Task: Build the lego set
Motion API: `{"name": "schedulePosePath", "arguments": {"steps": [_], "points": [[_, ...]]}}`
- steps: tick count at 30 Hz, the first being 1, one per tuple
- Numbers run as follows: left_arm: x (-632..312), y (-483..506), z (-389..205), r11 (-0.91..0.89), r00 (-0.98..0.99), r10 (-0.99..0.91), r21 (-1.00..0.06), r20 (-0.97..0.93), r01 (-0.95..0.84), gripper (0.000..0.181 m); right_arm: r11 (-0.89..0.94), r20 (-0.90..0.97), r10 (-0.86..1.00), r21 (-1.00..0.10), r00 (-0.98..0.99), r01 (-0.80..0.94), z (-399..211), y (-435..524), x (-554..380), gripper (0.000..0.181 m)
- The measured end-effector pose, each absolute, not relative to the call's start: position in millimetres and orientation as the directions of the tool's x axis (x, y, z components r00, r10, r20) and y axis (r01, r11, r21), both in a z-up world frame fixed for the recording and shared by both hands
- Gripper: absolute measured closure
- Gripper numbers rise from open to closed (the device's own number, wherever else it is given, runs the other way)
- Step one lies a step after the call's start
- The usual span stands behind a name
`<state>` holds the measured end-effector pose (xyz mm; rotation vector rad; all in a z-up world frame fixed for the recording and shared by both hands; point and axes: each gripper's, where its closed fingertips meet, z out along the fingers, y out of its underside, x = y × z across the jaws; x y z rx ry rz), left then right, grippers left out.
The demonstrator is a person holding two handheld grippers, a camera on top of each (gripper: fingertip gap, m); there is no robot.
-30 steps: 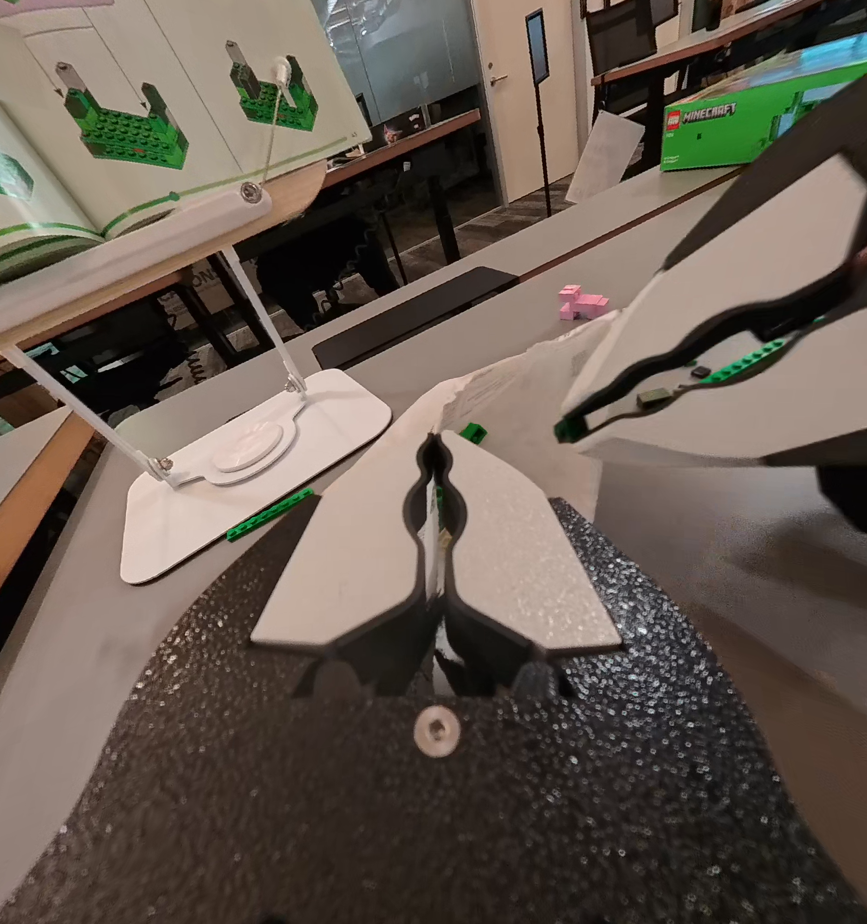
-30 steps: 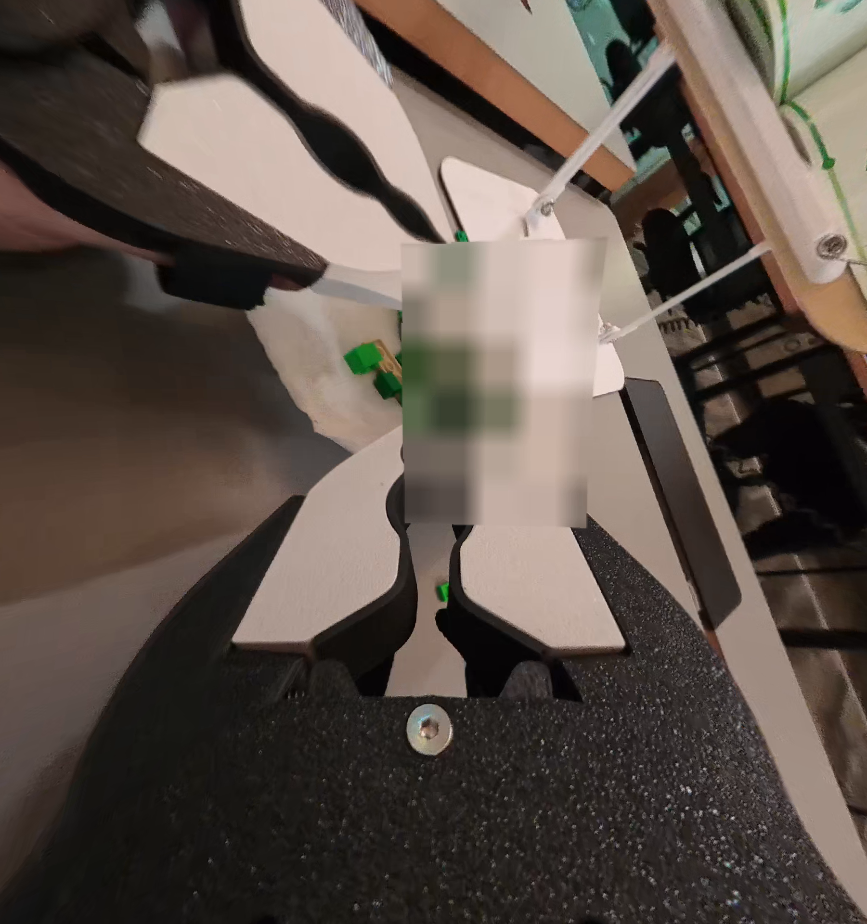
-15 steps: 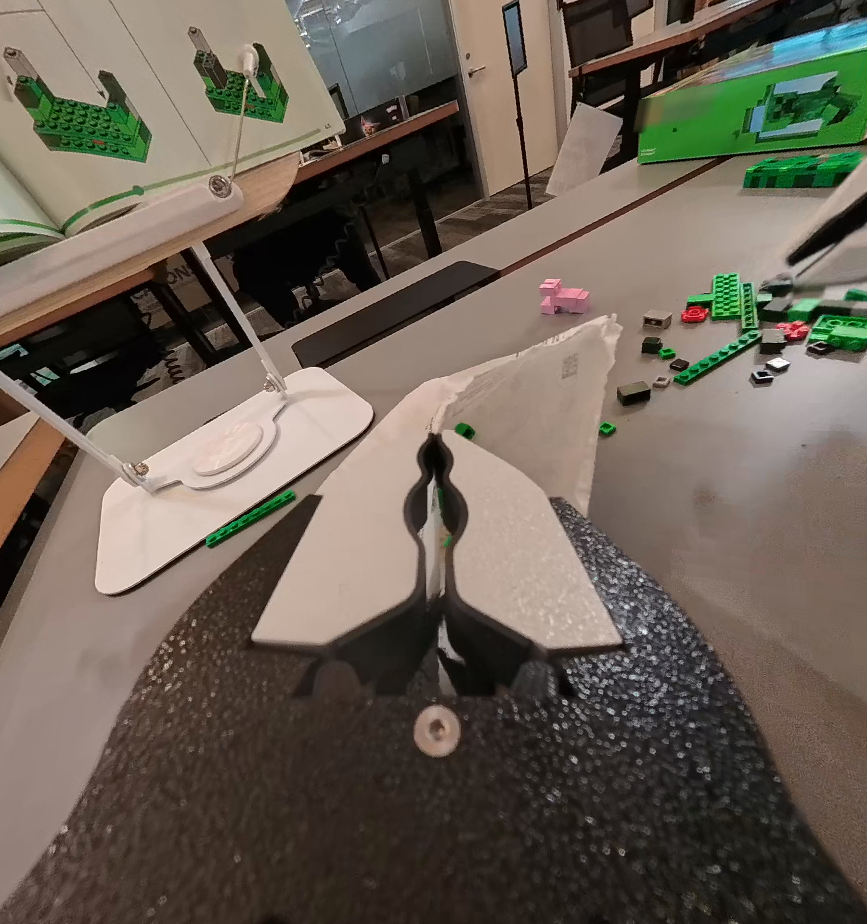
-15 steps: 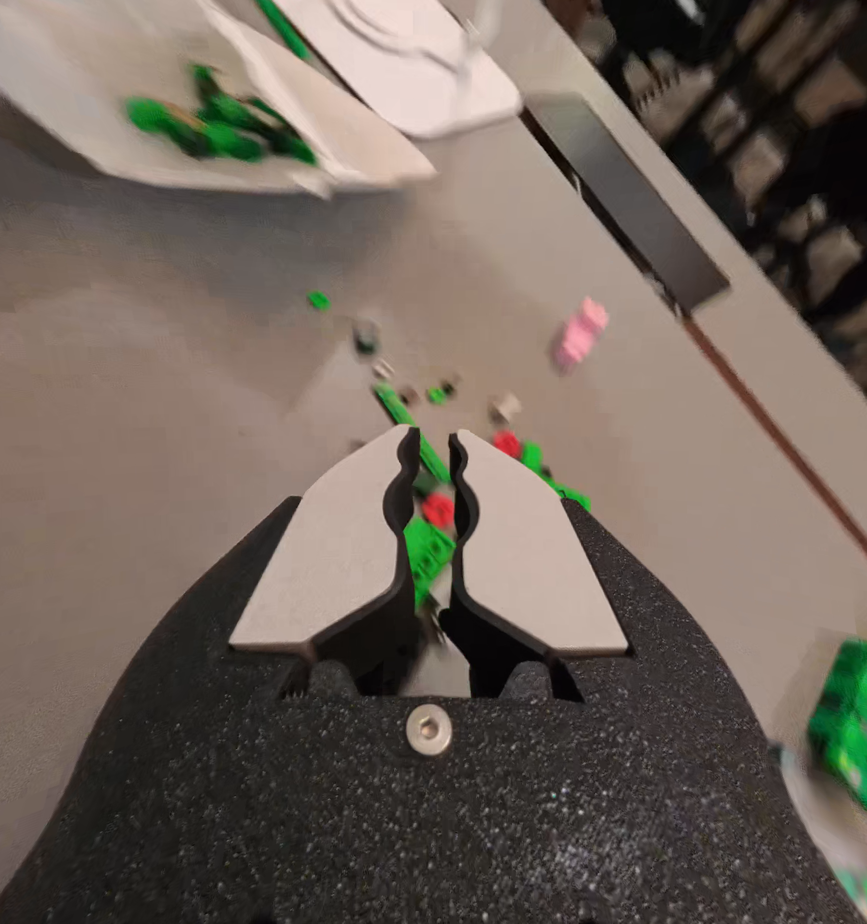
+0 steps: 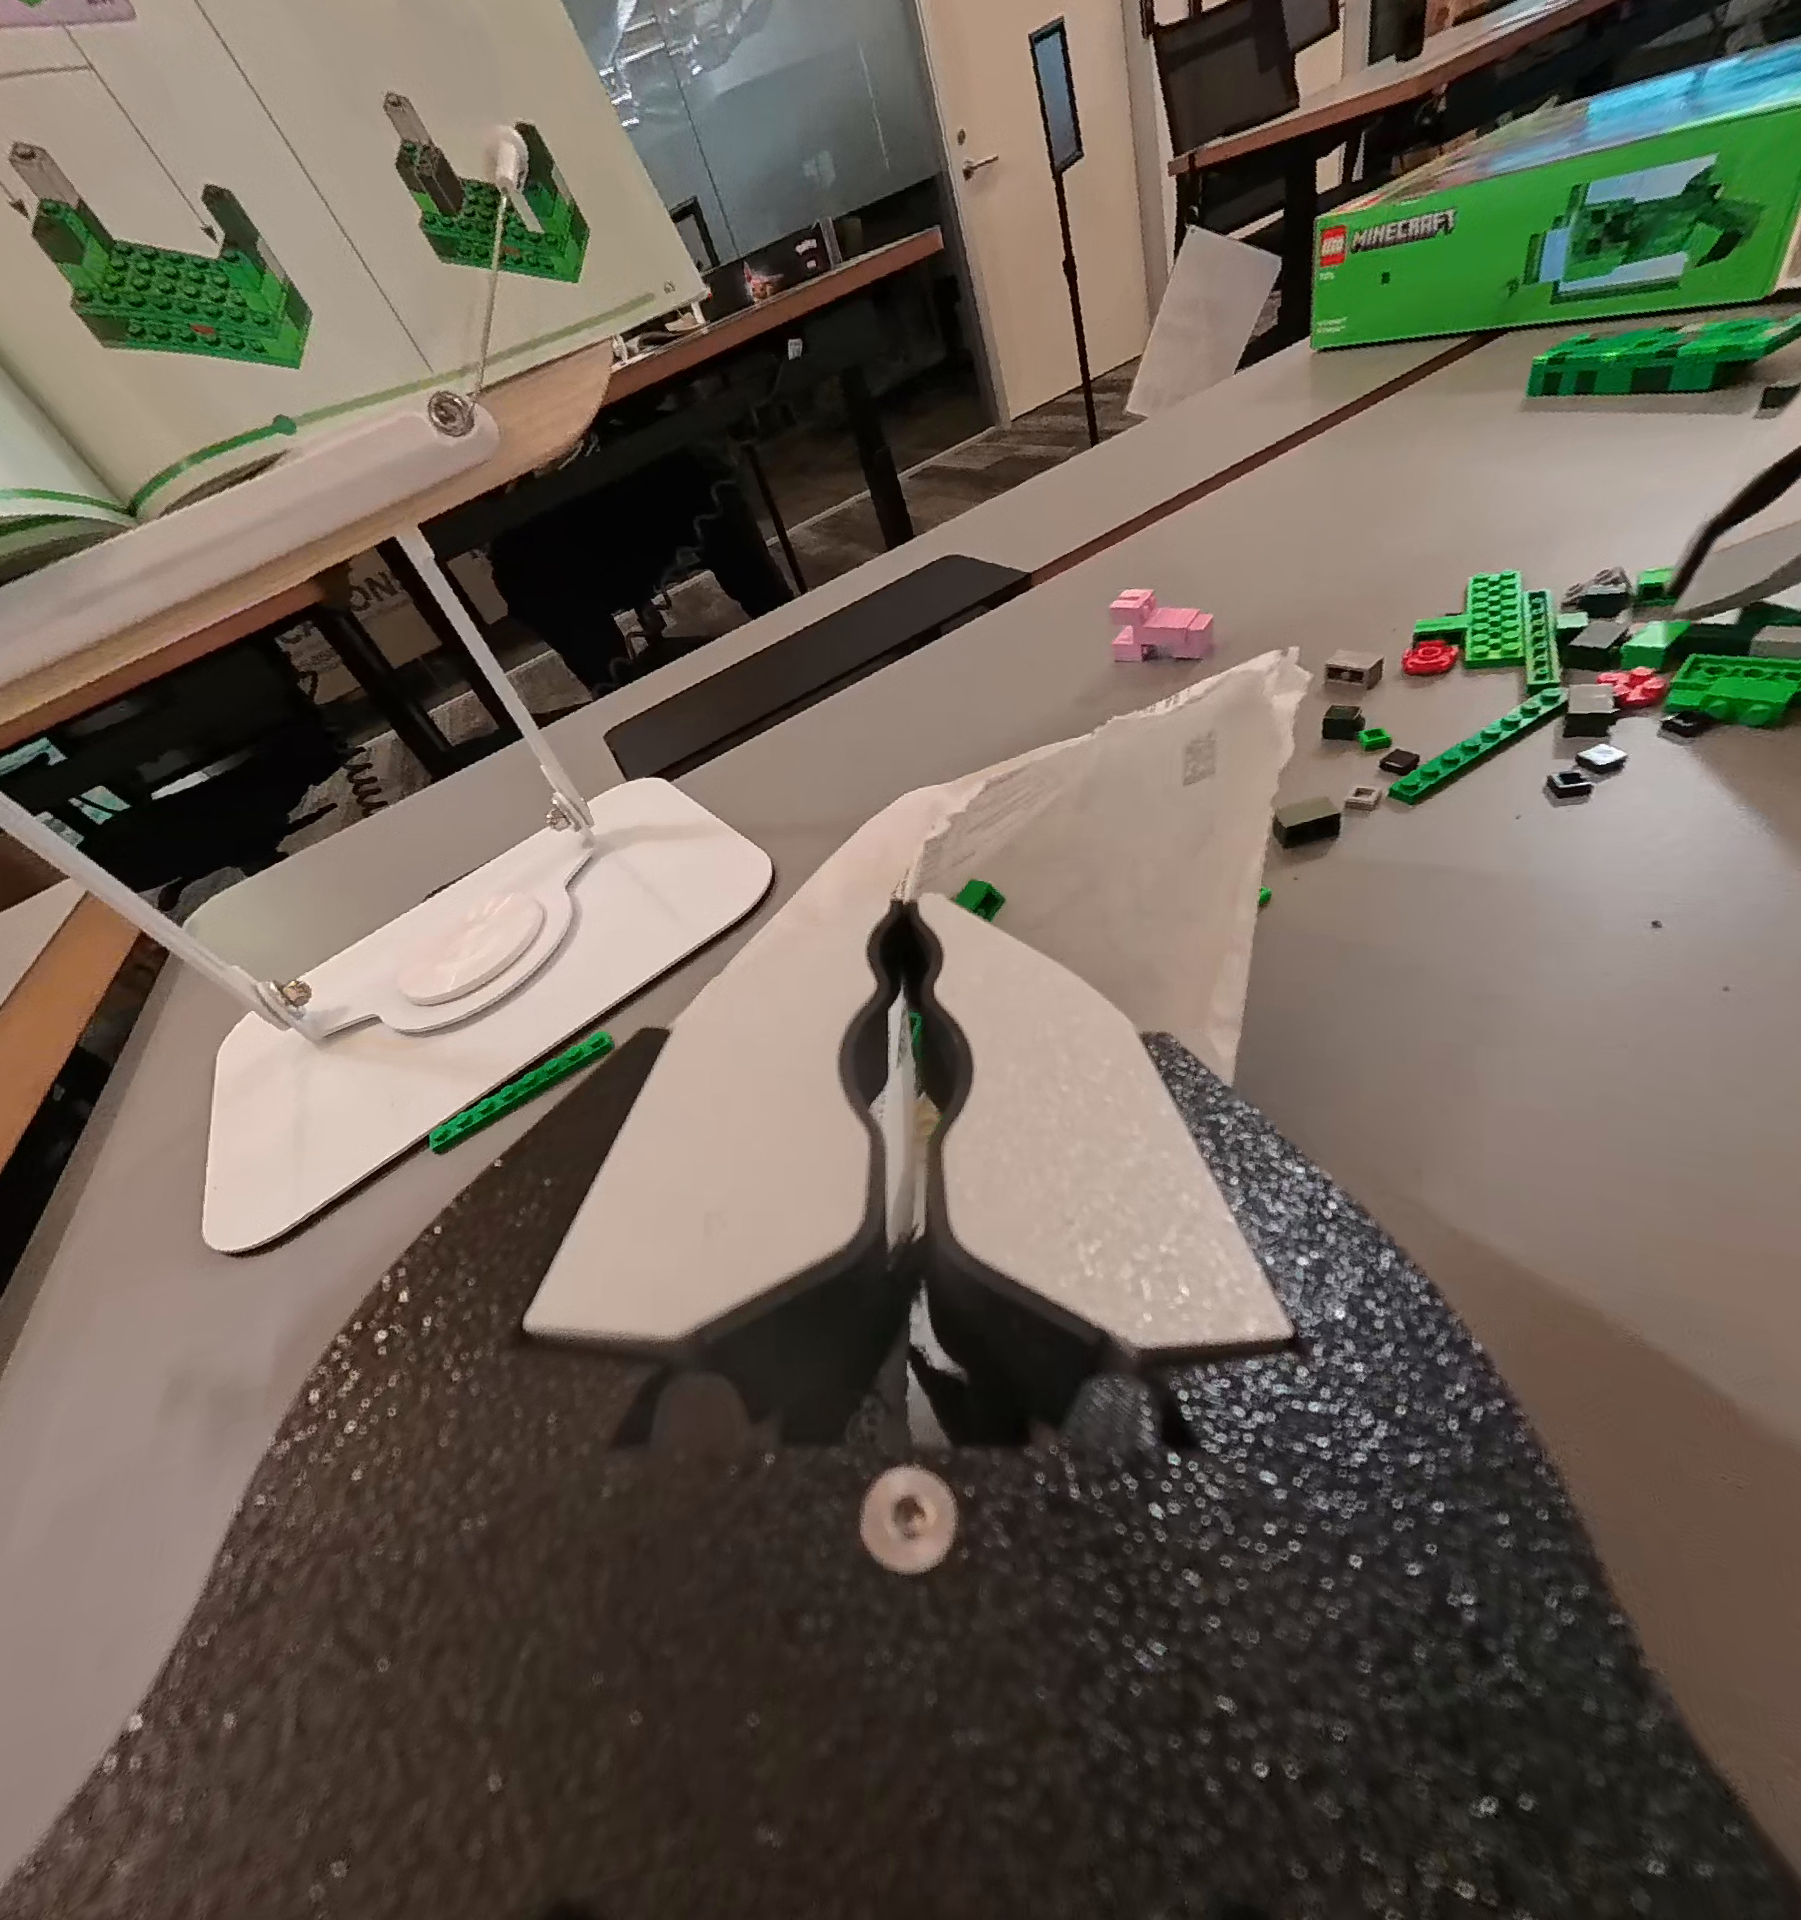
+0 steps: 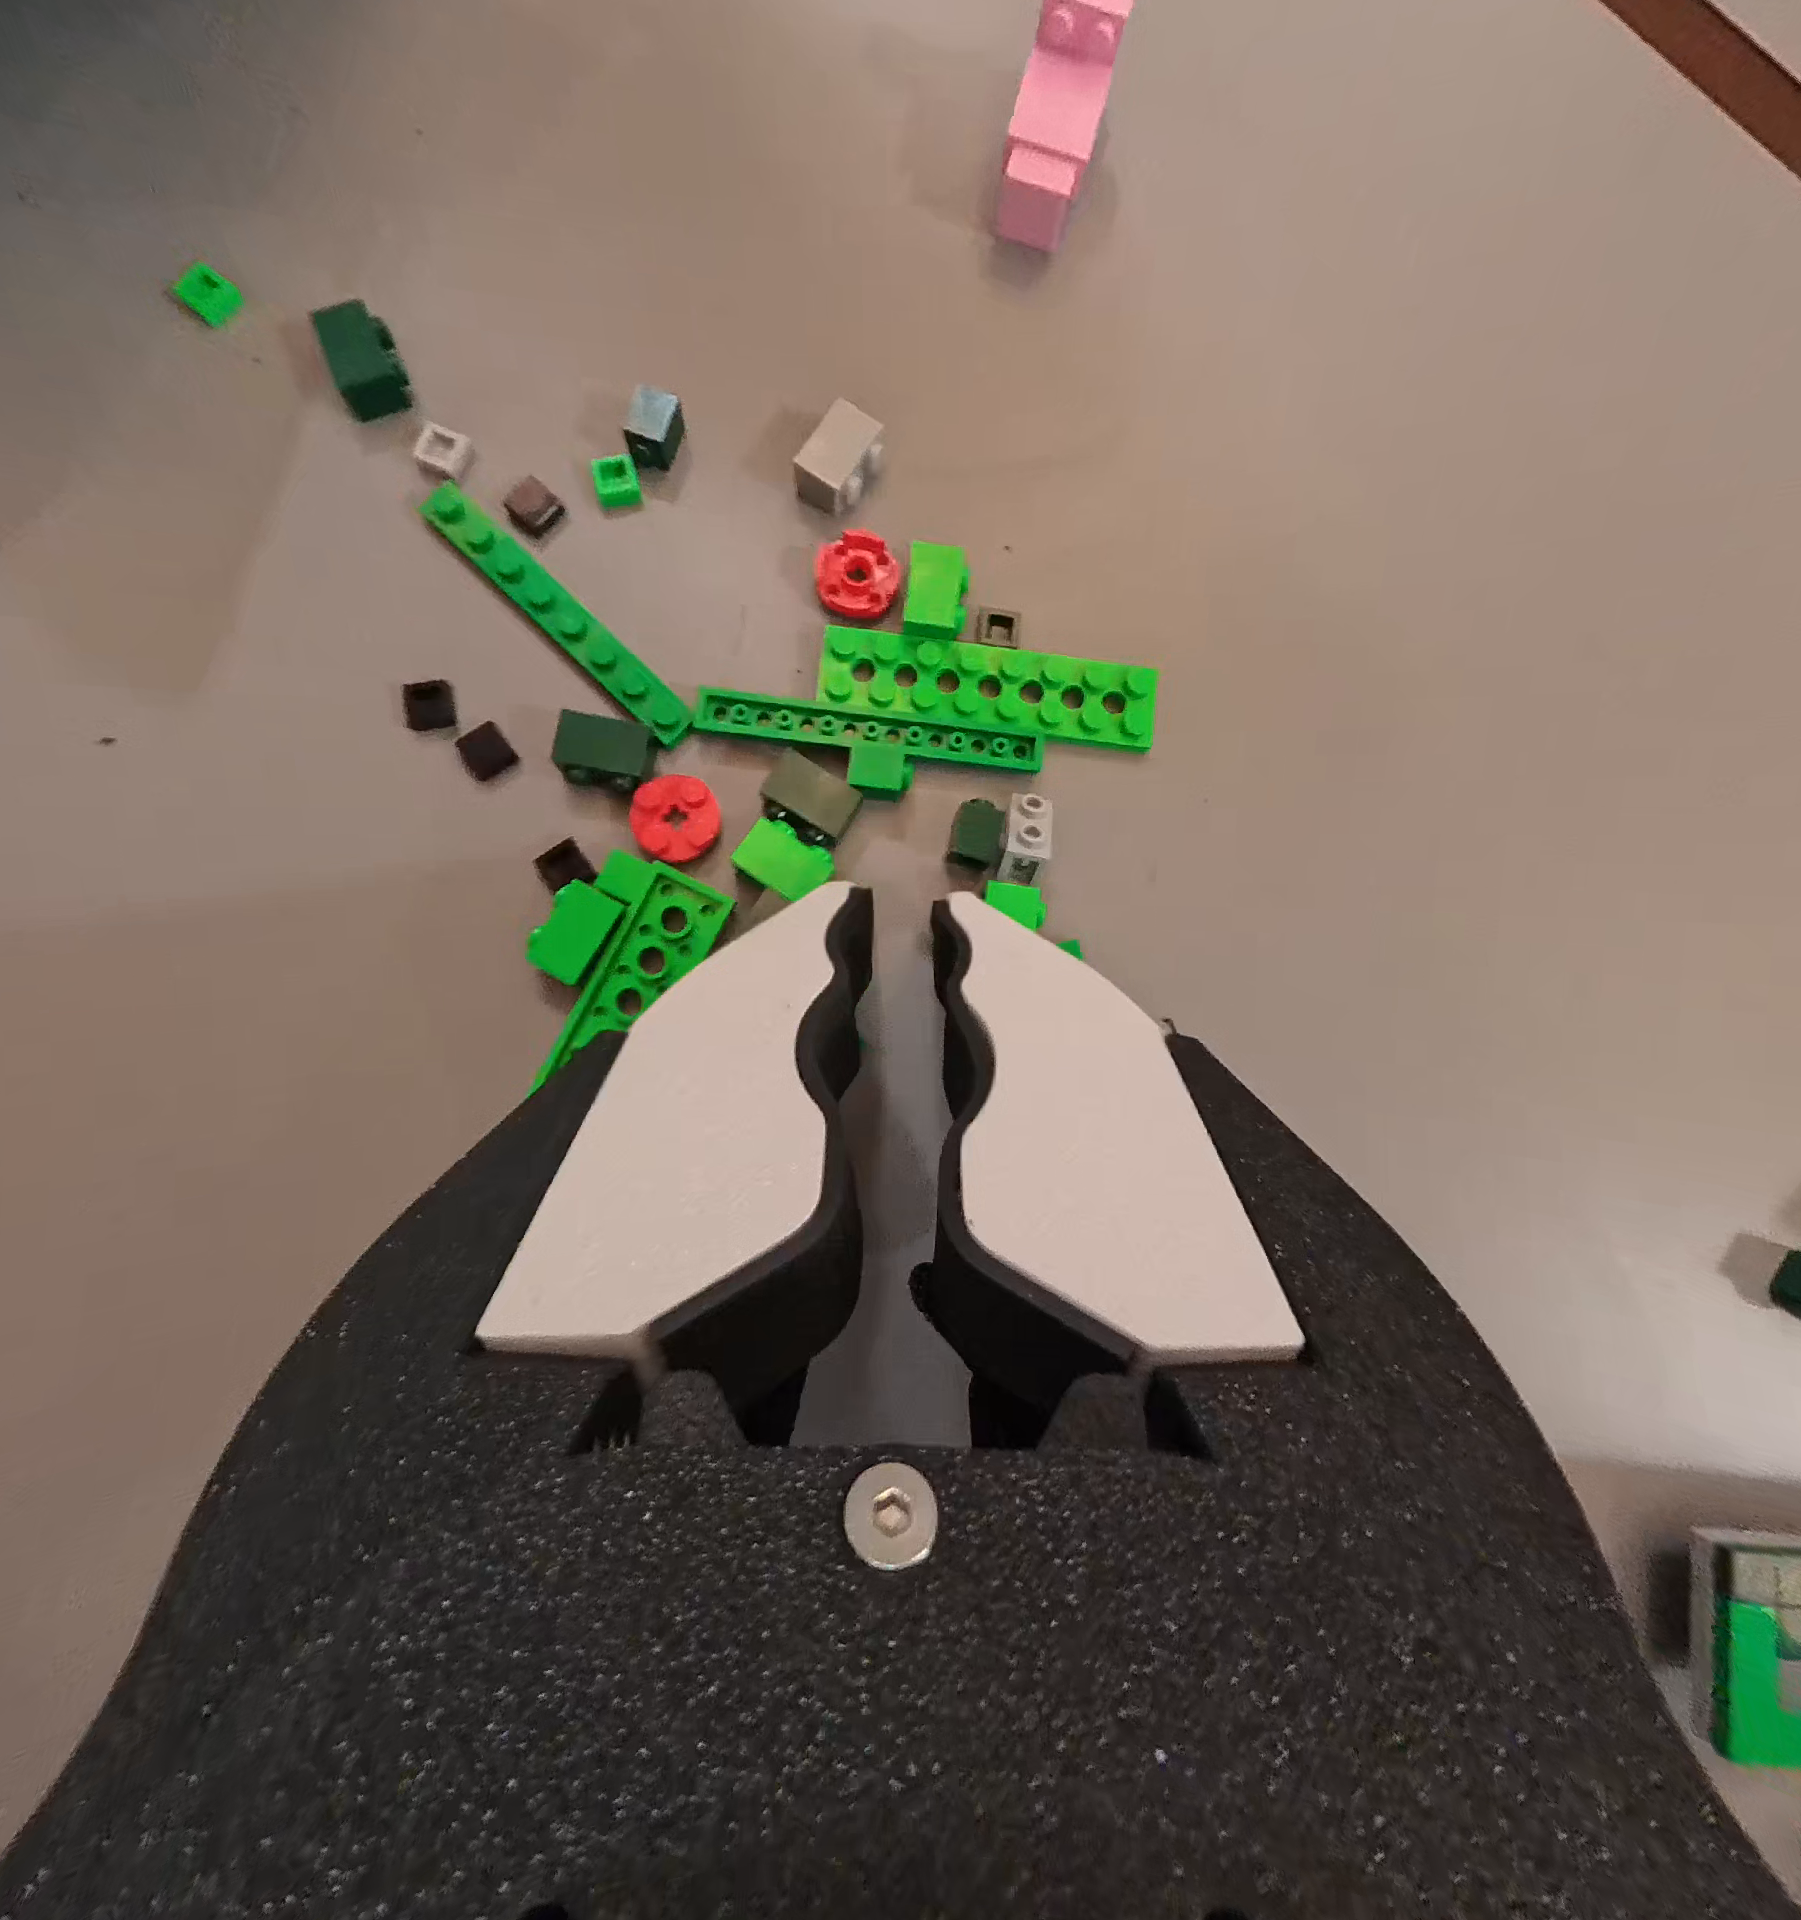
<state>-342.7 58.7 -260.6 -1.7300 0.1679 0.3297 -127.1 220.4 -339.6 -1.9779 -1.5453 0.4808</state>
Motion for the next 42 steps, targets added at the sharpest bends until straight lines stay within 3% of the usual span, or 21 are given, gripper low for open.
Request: {"name": "schedulePosePath", "arguments": {"steps": [6, 10, 21, 24, 29, 33, 36, 42], "points": [[-341, 59, -260, -0.185, 0.946, 0.067, -0.935, -0.319, -0.302, 0.181, -0.196, 0.071, 0.949, -0.631, 0.308, 0.751, -344, 235, -131, 0.164], [-341, 59, -261, -0.185, 0.947, 0.062, -0.936, -0.316, -0.301, 0.181, -0.173, 0.078, 0.955, -0.639, 0.287, 0.750, -344, 237, -136, 0.171], [-338, 61, -262, -0.193, 0.947, 0.049, -0.933, -0.319, -0.304, 0.181, 0.048, 0.225, 0.959, -0.724, 0.170, 0.688, -293, 203, -163, 0.173], [-339, 61, -263, -0.195, 0.947, 0.048, -0.933, -0.318, -0.304, 0.181, 0.109, 0.308, 0.941, -0.668, 0.139, 0.736, -289, 203, -166, 0.173], [-338, 61, -265, -0.203, 0.954, 0.036, -0.937, -0.299, -0.285, 0.181, 0.165, 0.010, 0.980, -0.593, -0.197, 0.788, -324, 145, -165, 0.173], [-336, 62, -266, -0.206, 0.951, 0.029, -0.933, -0.306, -0.294, 0.181, 0.366, -0.037, 0.889, -0.545, -0.457, 0.755, -343, 97, -155, 0.173], [-336, 62, -266, -0.207, 0.950, 0.027, -0.932, -0.310, -0.298, 0.181, 0.369, -0.025, 0.884, -0.578, -0.468, 0.728, -338, 90, -159, 0.169], [-335, 63, -267, -0.211, 0.951, 0.023, -0.932, -0.307, -0.295, 0.181, 0.396, -0.003, 0.880, -0.545, -0.474, 0.739, -342, 89, -154, 0.168]]}}
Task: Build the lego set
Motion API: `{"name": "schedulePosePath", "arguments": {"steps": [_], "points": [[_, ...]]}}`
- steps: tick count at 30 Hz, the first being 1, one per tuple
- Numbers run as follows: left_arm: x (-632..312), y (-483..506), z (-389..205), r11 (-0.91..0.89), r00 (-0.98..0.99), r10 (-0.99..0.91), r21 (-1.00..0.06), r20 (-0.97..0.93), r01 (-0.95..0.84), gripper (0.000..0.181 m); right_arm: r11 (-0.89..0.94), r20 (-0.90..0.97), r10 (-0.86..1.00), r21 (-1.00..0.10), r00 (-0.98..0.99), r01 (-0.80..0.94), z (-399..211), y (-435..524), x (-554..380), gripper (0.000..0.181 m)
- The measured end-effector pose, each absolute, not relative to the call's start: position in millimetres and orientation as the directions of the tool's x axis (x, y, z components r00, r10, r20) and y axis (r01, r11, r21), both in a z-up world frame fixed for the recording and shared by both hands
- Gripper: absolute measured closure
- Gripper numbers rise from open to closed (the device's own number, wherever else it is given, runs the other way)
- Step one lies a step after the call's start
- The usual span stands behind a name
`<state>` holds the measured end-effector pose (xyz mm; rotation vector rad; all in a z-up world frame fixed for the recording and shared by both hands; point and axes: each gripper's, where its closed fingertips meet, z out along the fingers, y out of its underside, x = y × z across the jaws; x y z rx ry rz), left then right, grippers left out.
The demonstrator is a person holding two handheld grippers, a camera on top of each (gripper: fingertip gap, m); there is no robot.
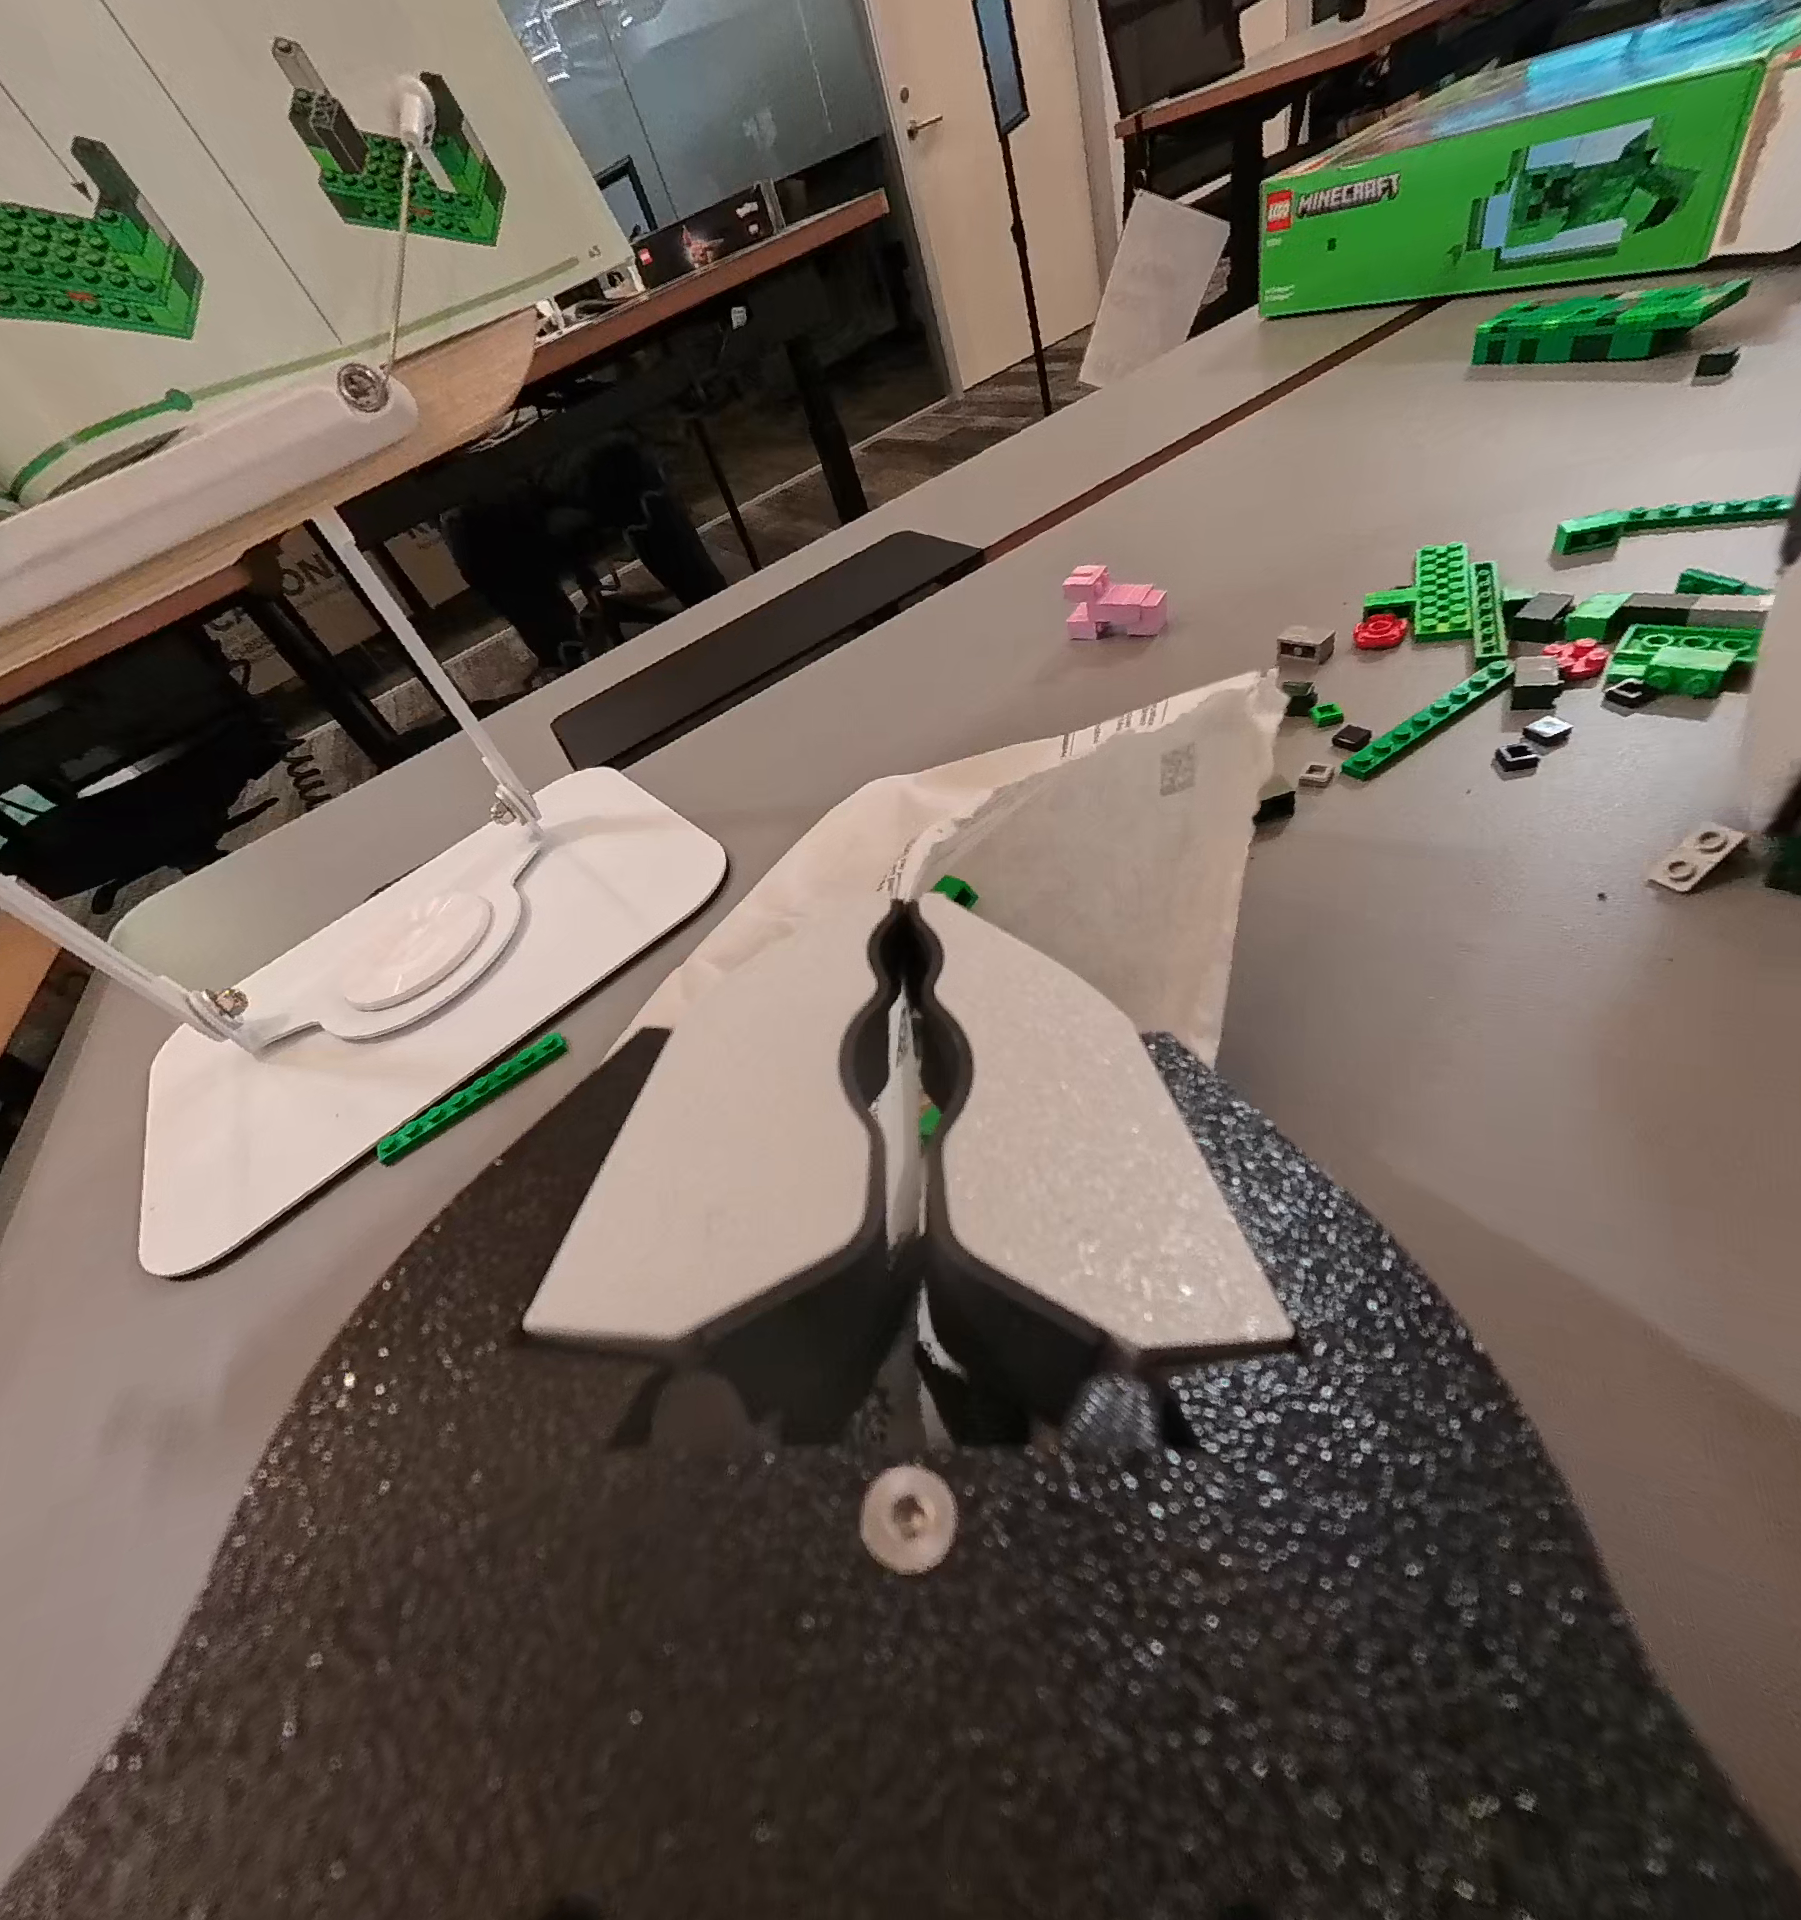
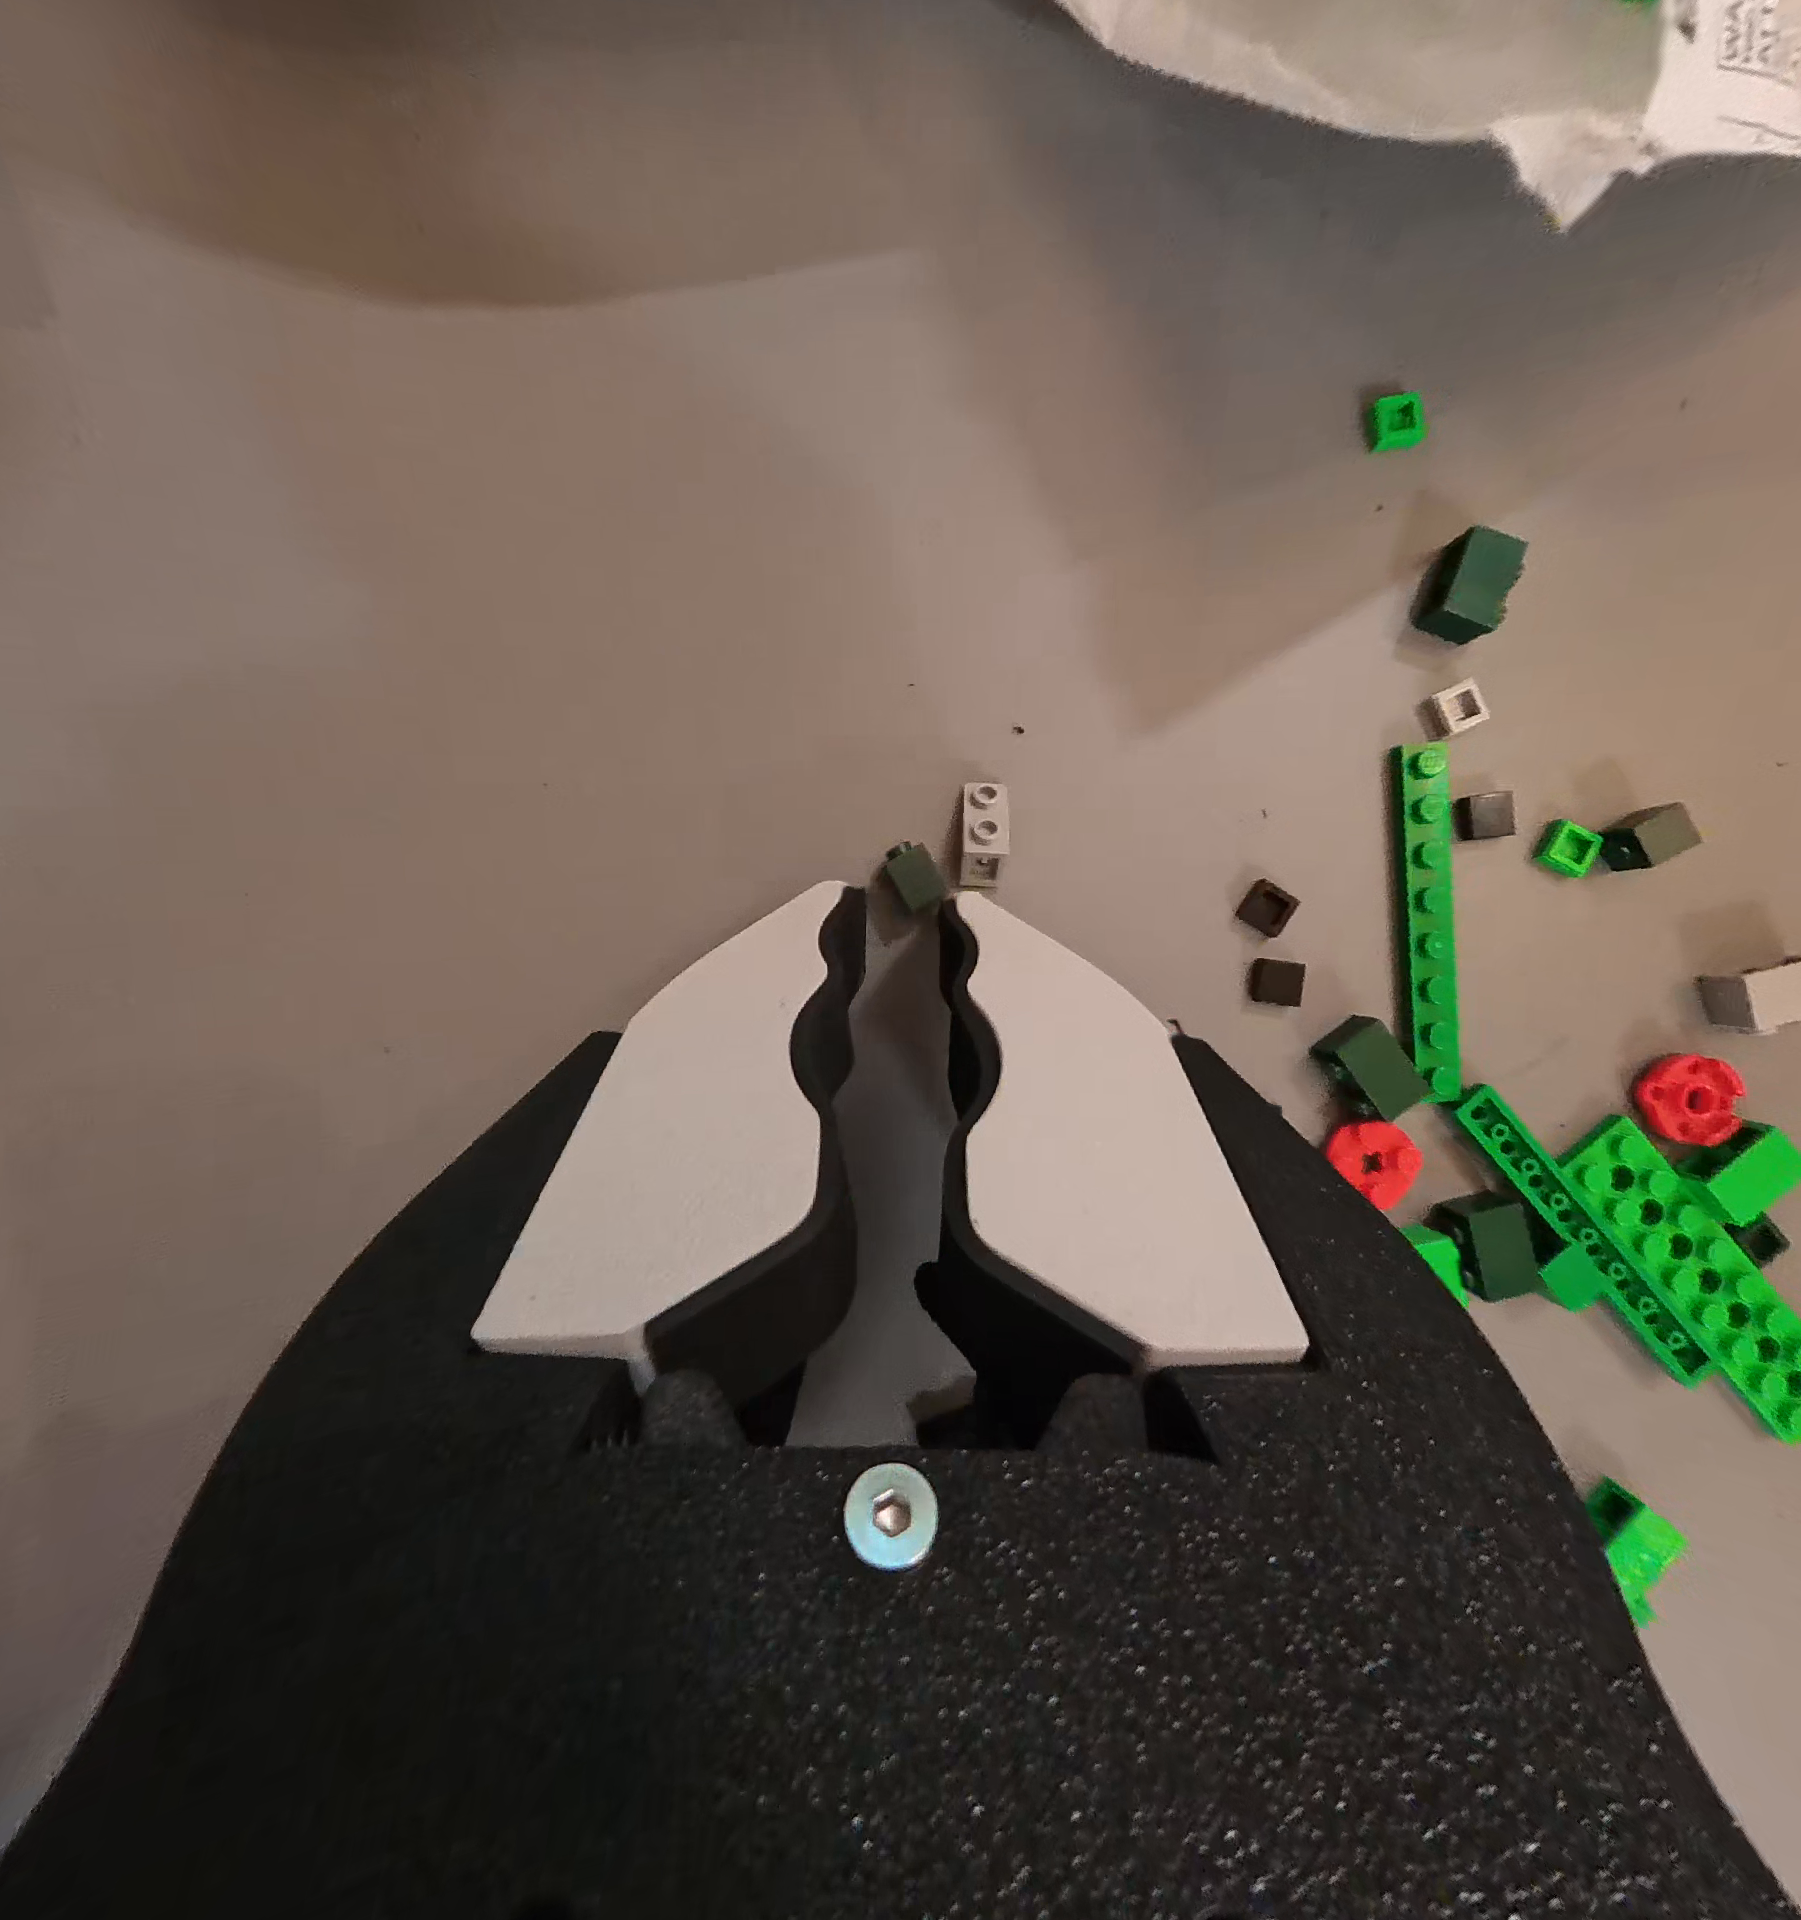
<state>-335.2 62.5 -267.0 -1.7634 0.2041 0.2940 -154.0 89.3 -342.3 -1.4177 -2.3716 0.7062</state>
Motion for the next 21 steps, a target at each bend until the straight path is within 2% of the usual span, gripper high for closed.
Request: {"name": "schedulePosePath", "arguments": {"steps": [3, 14, 17, 21], "points": [[-334, 63, -268, -0.214, 0.951, 0.018, -0.930, -0.308, -0.298, 0.181, 0.413, 0.010, 0.872, -0.550, -0.489, 0.726, -343, 86, -154, 0.179], [-334, 63, -268, -0.215, 0.952, 0.014, -0.931, -0.305, -0.295, 0.181, 0.440, 0.002, 0.836, -0.601, -0.549, 0.667, -326, 66, -160, 0.181], [-333, 63, -268, -0.214, 0.952, 0.014, -0.931, -0.306, -0.296, 0.181, 0.419, 0.053, 0.846, -0.681, -0.530, 0.600, -306, 58, -183, 0.181], [-331, 63, -265, -0.199, 0.949, 0.013, -0.931, -0.316, -0.307, 0.181, 0.380, 0.190, 0.902, -0.775, -0.388, 0.505, -283, 54, -240, 0.181]]}}
